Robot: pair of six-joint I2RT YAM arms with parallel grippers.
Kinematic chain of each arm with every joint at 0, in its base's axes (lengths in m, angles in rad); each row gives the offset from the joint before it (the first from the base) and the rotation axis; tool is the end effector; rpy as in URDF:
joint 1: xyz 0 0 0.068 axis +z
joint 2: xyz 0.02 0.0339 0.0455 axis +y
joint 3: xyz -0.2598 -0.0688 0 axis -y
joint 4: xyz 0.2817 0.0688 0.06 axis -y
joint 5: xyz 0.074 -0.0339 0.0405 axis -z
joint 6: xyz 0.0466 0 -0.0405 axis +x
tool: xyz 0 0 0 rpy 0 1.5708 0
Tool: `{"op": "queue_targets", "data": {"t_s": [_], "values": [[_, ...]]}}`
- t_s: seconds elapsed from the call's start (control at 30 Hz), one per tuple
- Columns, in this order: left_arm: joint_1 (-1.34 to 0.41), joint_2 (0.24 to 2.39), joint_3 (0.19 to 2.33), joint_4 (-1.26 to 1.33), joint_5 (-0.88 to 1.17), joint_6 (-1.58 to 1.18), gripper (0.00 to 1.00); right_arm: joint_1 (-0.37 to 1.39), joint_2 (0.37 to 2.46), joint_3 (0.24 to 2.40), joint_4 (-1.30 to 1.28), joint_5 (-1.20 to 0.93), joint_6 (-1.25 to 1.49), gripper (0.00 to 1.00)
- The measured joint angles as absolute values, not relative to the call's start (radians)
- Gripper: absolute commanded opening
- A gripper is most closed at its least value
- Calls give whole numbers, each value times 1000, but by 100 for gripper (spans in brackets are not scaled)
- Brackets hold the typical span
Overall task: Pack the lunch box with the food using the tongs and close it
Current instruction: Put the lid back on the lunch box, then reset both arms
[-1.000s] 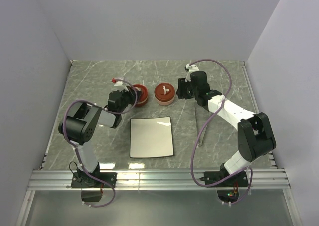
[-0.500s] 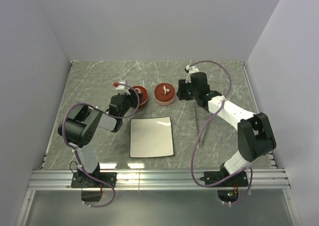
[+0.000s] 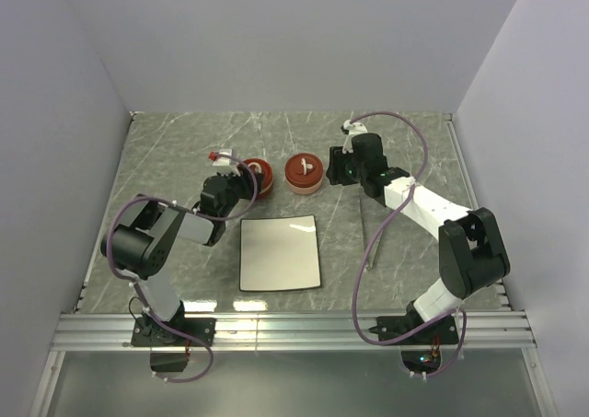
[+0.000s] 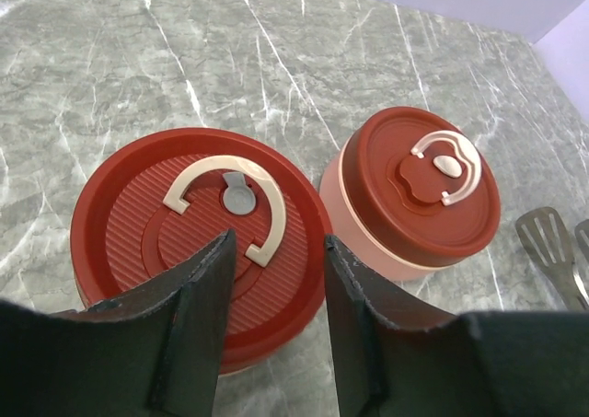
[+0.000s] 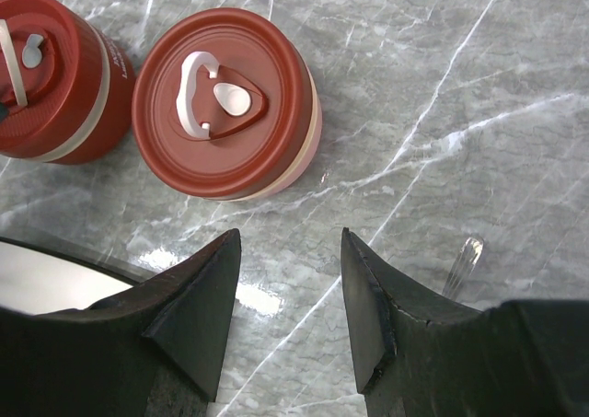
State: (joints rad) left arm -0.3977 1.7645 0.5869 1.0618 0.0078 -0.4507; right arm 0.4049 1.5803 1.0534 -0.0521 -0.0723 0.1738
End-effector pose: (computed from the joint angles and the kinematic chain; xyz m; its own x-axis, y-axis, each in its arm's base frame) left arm 0.3255 -0.1371 0.1173 -0.2677 -0.3600 -0.8937 0.3086 0.8467 -0.4335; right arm 0.3636 0.1595 0.2176 -0.5729 -0.0579 -0.8176 -0.3547 0.9167 0.1837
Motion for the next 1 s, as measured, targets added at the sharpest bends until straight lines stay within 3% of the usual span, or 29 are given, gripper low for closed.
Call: {"op": "queue_targets", "data": {"t_s": [0.77,1.0], "values": [[-392,1474,494,939,-152,-380,55,405,1562,1028,-44,-60,175,56],[-203,1414,445,965,-105,-438,55,385,1560,998,-43,-45,190,56]]}}
